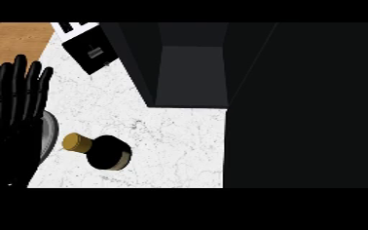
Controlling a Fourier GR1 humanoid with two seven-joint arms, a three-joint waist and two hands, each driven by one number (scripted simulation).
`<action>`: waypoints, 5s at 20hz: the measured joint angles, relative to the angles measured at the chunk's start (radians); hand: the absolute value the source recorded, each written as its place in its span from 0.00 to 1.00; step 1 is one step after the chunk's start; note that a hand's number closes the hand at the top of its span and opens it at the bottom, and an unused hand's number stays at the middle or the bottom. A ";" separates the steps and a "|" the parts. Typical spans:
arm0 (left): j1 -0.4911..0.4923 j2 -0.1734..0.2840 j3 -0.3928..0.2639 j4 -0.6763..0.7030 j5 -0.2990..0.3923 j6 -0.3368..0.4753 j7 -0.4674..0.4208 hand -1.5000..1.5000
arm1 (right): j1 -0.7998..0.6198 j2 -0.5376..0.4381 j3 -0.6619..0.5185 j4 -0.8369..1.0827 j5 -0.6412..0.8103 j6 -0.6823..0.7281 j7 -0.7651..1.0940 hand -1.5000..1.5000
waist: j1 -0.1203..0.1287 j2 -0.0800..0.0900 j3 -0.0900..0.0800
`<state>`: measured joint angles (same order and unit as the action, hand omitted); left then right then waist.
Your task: Pick up the wine, place it into the cabinet and close the cabinet
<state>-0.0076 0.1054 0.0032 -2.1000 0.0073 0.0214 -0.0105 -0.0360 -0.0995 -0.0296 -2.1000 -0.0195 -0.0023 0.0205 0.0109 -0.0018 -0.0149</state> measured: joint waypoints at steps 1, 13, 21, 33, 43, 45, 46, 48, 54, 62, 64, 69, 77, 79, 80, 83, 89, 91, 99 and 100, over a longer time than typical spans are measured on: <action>0.011 -0.009 -0.005 -0.009 -0.019 0.015 0.000 0.00 | 0.008 0.002 0.004 0.000 -0.001 0.005 -0.004 0.00 | -0.002 0.000 0.003; -0.042 -0.099 -0.214 -0.033 -0.338 0.621 0.236 0.00 | 0.157 -0.010 0.179 -0.138 -0.178 0.181 0.074 0.00 | -0.024 -0.005 0.017; -0.146 -0.104 -0.509 -0.045 -0.708 0.898 0.561 0.00 | 0.193 -0.037 0.186 -0.234 -0.274 0.205 0.166 0.00 | -0.017 -0.007 0.019; -0.338 -0.105 -0.663 -0.108 -1.194 0.845 1.067 0.00 | 0.164 -0.033 0.207 -0.280 -0.273 0.157 0.260 0.00 | -0.005 -0.014 0.019; -0.520 -0.104 -0.691 -0.124 -1.467 0.698 1.287 0.00 | 0.122 -0.038 0.226 -0.284 -0.268 0.141 0.299 0.00 | -0.011 -0.015 0.018; -0.534 -0.104 -0.694 -0.134 -1.490 0.676 1.309 0.00 | 0.110 -0.035 0.235 -0.284 -0.266 0.135 0.307 0.00 | -0.011 -0.014 0.018; -0.543 -0.104 -0.696 -0.141 -1.497 0.662 1.319 0.00 | 0.102 -0.035 0.234 -0.284 -0.265 0.131 0.310 0.00 | -0.011 -0.015 0.018; -0.563 -0.104 -0.690 -0.150 -1.495 0.639 1.332 0.00 | 0.092 -0.034 0.234 -0.285 -0.263 0.122 0.316 0.00 | -0.013 -0.015 0.018; -0.611 -0.104 -0.668 -0.161 -1.484 0.590 1.340 0.00 | 0.054 -0.019 0.248 -0.286 -0.245 0.073 0.343 0.00 | -0.016 -0.013 0.017; -0.604 -0.104 -0.656 -0.178 -1.481 0.547 1.338 0.00 | 0.015 -0.031 0.223 -0.288 -0.233 0.038 0.390 0.00 | -0.014 -0.011 0.017; -0.601 -0.104 -0.643 -0.183 -1.476 0.532 1.338 0.00 | 0.021 -0.034 0.220 -0.290 -0.231 0.035 0.394 0.00 | -0.016 -0.011 0.017; -0.574 -0.104 -0.632 -0.181 -1.462 0.518 1.330 0.00 | 0.004 -0.042 0.204 -0.287 -0.225 0.023 0.412 0.00 | -0.016 -0.008 0.016; -0.506 -0.105 -0.600 -0.152 -1.423 0.534 1.311 0.00 | 0.032 -0.062 0.154 -0.294 -0.217 0.043 0.372 0.00 | -0.021 -0.003 0.016; -0.469 -0.105 -0.591 -0.157 -1.397 0.548 1.296 0.00 | 0.038 -0.058 0.155 -0.294 -0.214 0.038 0.368 0.00 | -0.020 -0.002 0.015; -0.455 -0.105 -0.578 -0.155 -1.382 0.555 1.288 0.00 | 0.036 -0.059 0.150 -0.294 -0.213 0.035 0.371 0.00 | -0.020 -0.001 0.015; -0.377 -0.105 -0.560 -0.142 -1.351 0.602 1.244 0.00 | 0.064 -0.065 0.129 -0.294 -0.213 0.059 0.342 0.00 | -0.020 0.000 0.015; -0.227 -0.103 -0.525 -0.085 -1.300 0.718 1.162 0.00 | 0.097 -0.077 0.075 -0.295 -0.220 0.102 0.304 0.00 | -0.020 0.001 0.015; -0.152 -0.100 -0.520 -0.074 -1.287 0.769 1.124 0.00 | 0.104 -0.076 0.061 -0.295 -0.223 0.113 0.295 0.00 | -0.018 0.001 0.015; 0.028 -0.075 -0.496 -0.007 -1.192 0.936 1.017 0.00 | 0.143 -0.088 0.006 -0.296 -0.250 0.177 0.293 0.00 | -0.018 0.000 0.014; 0.059 -0.065 -0.505 -0.012 -1.180 0.953 1.002 0.00 | 0.148 -0.084 0.005 -0.296 -0.252 0.184 0.287 0.00 | -0.017 0.000 0.014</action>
<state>0.0510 0.0403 -0.5013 -2.1115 -1.1725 0.9745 0.9917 0.1118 -0.1836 -0.0246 -2.3963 -0.2719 0.1821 0.3078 -0.0064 -0.0020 -0.0005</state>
